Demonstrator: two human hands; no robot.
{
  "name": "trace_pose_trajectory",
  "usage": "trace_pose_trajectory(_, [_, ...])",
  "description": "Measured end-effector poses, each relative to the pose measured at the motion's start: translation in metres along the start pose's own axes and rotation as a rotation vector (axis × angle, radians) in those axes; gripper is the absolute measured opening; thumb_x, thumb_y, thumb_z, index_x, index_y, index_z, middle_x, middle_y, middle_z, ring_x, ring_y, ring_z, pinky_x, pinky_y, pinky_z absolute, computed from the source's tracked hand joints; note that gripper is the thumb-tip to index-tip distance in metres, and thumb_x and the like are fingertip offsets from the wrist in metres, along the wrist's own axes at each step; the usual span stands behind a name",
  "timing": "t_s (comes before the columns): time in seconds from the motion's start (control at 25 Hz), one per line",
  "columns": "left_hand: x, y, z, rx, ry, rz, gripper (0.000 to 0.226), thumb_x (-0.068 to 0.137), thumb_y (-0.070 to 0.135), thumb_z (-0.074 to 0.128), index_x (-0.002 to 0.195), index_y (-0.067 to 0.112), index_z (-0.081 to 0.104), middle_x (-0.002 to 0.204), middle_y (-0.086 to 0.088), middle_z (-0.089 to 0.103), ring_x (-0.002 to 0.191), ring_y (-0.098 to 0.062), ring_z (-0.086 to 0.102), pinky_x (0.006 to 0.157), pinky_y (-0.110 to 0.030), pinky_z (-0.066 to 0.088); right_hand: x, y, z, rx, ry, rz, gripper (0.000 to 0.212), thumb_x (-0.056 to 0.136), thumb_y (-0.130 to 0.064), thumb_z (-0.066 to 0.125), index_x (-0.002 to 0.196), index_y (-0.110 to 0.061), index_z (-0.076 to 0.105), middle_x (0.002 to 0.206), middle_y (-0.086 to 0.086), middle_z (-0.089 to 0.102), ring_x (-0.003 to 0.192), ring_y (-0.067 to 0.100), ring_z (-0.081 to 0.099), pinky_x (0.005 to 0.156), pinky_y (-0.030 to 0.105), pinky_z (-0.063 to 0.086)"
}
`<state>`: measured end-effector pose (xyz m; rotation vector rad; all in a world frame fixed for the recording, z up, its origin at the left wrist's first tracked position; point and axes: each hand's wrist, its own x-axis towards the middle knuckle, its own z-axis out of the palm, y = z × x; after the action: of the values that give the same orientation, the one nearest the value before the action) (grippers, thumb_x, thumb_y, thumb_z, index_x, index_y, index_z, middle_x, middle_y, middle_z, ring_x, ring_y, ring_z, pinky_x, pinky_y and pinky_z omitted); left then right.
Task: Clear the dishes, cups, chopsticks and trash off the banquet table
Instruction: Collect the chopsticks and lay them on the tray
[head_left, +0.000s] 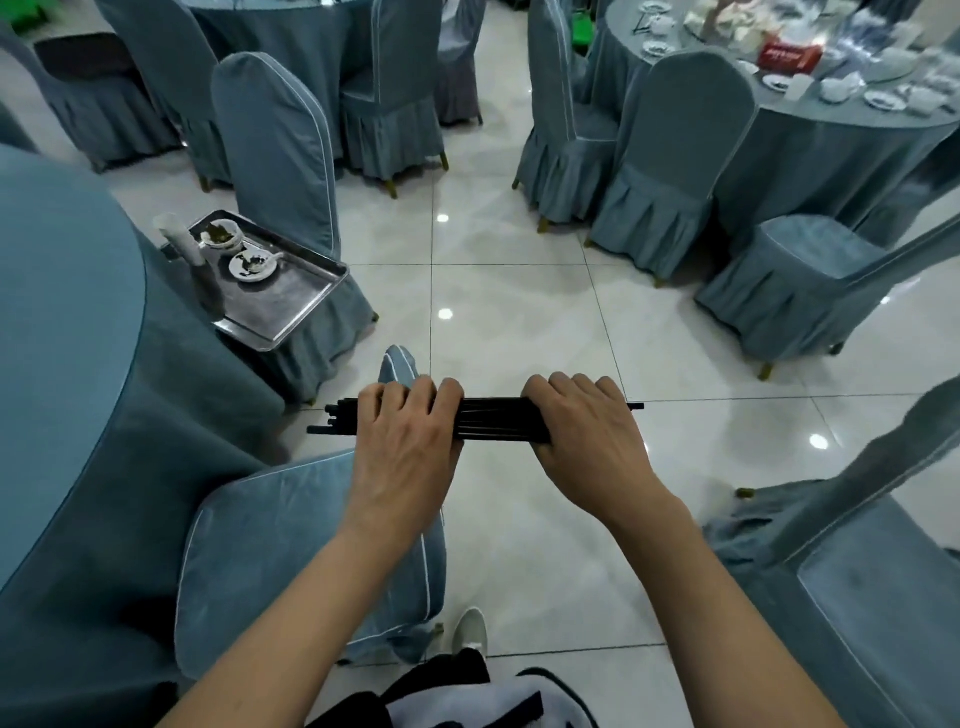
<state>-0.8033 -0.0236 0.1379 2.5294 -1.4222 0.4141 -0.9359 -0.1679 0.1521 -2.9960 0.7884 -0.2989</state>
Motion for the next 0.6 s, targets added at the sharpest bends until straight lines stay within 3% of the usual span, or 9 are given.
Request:
trace_pose_trajectory(0.2, [0.039, 0.0, 0.014, 0.045, 0.007, -0.065, 0.017, 0.088, 0.022, 0.065, 0.103, 0.018, 0.059, 0.087, -0.001, 0.055, 0.078, -0.027, 0.048, 0.079, -0.04, 0.038, 0.048, 0.024, 0.007, 0.029, -0.046, -0.071, 0.009, 0.091, -0.019, 0.057, 0.099, -0.022, 0.054, 0.084, -0.005, 0.052, 0.077, 0.024, 0.048, 0.076, 0.036, 0.035])
trace_pose_trajectory(0.6, [0.126, 0.022, 0.055, 0.101, -0.043, -0.303, 0.022, 0.086, 0.027, 0.067, 0.104, 0.022, 0.055, 0.092, 0.001, 0.053, 0.082, -0.026, 0.047, 0.083, -0.04, 0.037, 0.165, 0.093, 0.032, 0.108, -0.099, -0.3, 0.009, 0.089, -0.021, 0.057, 0.098, -0.024, 0.054, 0.081, -0.007, 0.049, 0.075, 0.023, 0.046, 0.076, 0.035, 0.034])
